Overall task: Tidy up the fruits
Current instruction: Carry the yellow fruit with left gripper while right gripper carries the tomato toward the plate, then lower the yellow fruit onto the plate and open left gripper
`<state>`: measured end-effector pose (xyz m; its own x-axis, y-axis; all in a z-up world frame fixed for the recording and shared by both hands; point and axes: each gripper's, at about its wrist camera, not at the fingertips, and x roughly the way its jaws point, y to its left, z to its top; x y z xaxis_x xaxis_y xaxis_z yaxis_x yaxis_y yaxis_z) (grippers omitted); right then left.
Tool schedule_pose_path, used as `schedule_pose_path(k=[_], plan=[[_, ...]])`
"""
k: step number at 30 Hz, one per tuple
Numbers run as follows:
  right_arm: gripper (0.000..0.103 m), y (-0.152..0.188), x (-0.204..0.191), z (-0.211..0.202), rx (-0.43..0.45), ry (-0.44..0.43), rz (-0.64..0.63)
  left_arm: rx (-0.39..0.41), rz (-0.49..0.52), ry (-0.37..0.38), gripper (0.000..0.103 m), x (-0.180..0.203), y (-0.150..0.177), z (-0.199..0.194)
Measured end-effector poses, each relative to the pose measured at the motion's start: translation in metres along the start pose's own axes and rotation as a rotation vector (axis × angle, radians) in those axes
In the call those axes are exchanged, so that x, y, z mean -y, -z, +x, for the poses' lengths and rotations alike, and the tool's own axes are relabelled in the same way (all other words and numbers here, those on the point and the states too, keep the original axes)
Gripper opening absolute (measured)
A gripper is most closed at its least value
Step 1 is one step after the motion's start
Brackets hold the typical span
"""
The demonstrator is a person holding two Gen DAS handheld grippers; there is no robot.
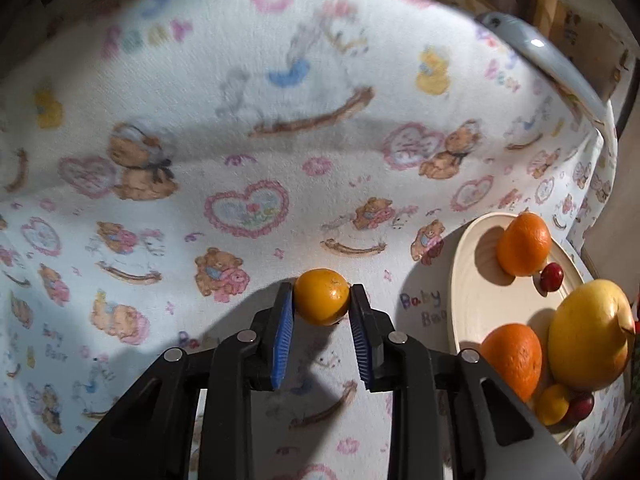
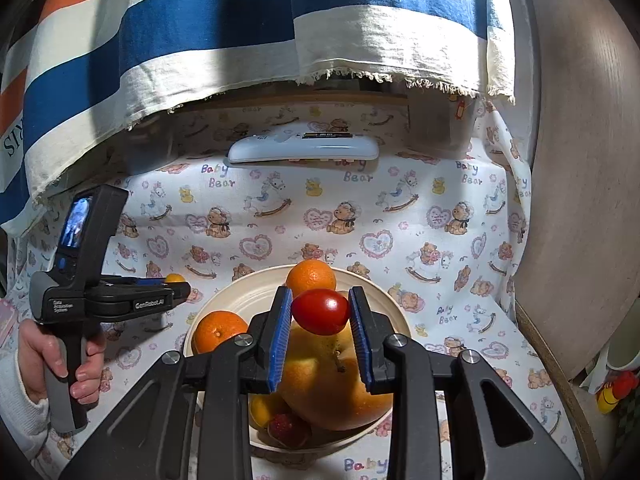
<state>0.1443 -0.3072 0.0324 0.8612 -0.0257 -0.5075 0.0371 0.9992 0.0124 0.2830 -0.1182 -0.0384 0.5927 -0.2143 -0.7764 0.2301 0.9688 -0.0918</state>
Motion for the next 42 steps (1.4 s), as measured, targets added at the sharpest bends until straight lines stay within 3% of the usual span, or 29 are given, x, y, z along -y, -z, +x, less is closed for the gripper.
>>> schedule_pose_path(k=[9, 19, 25, 31, 36, 42], plan=[[0.030, -0.004, 0.006, -0.016, 0.037, -0.020, 0.029, 0.139, 0.091, -0.026, 0.026, 0.012, 0.014, -0.069], [0.030, -0.008, 0.012, -0.028, 0.069, -0.024, 0.048, 0.183, 0.153, 0.073, 0.026, 0.040, 0.012, -0.104], [0.030, -0.009, 0.023, -0.024, 0.069, -0.006, 0.052, 0.074, 0.177, 0.182, 0.027, 0.054, 0.001, -0.078], [0.030, -0.009, 0.055, -0.003, 0.024, 0.010, 0.055, -0.048, 0.157, 0.241, 0.027, 0.058, -0.021, -0.040], [0.030, -0.005, 0.081, 0.021, -0.057, -0.016, 0.099, -0.080, 0.171, 0.238, 0.027, 0.065, -0.022, -0.026], [0.030, 0.000, 0.081, 0.029, -0.090, -0.056, 0.124, -0.095, 0.175, 0.217, 0.027, 0.063, -0.017, -0.017]])
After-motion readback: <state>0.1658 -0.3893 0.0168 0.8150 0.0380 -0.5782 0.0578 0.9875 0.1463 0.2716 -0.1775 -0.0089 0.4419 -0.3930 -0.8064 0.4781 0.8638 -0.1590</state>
